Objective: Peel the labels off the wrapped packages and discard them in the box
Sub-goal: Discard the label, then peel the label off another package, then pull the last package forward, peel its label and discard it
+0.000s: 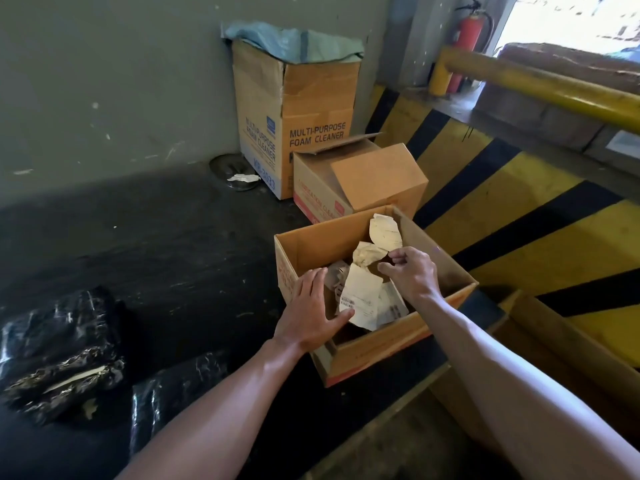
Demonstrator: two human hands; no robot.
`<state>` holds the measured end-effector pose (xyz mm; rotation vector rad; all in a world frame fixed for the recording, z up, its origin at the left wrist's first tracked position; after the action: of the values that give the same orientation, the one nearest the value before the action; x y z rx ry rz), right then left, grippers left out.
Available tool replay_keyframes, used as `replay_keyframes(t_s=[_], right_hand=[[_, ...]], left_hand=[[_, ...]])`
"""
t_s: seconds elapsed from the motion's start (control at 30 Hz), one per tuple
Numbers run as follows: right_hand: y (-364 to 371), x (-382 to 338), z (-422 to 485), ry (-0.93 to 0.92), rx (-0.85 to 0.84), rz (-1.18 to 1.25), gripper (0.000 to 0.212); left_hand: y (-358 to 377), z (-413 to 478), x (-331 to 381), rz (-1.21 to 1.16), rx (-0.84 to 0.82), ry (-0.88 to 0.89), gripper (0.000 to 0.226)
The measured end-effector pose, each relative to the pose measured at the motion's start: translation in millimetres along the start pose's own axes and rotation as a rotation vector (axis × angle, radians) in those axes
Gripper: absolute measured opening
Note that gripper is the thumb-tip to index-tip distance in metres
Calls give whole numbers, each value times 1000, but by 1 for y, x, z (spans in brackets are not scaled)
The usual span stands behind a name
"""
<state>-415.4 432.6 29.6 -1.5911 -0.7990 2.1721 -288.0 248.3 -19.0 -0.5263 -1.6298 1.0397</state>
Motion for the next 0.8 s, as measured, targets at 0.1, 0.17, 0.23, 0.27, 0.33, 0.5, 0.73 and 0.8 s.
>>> replay_keyframes(t_s=[0.1, 0.17, 0.23, 0.27, 0.33, 0.5, 0.73, 0.8], right_hand=[[2, -9, -3, -3, -32, -11, 37], [5, -18, -4, -20, -51, -17, 44], [13, -32, -4, -30, -63, -24, 49], [21, -41, -3, -41, -72, -16, 51], [44, -64, -2, -62, -113, 17, 54], [140, -153, -15, -187, -257, 62, 34], [302, -262, -70, -336, -489, 68, 55], [343, -276, -90, -331, -565, 74, 59]], left_hand=[[-10, -4, -2, -120, -48, -27, 104], [-27, -10, -13, -225, -39, -67, 103], [-49, -18, -34, -290, -14, -120, 103], [-60, -22, -50, -309, 4, -150, 103], [-87, -34, -87, -337, 59, -219, 100], [-165, -77, -210, -344, 284, -448, 92], [-238, -149, -377, -465, 446, -785, 90], [-243, -161, -412, -515, 445, -844, 92]])
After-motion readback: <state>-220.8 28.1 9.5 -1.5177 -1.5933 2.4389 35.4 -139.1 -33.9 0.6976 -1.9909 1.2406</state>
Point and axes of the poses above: each hand's wrist, its own z-axis towards the middle knuckle, its own y-axis out of the palm, x = y × z, the point moved 9 cm from there along z, towards the middle knuckle, and after that the axes turned 12 degrees about -y, right-handed, at the moved point
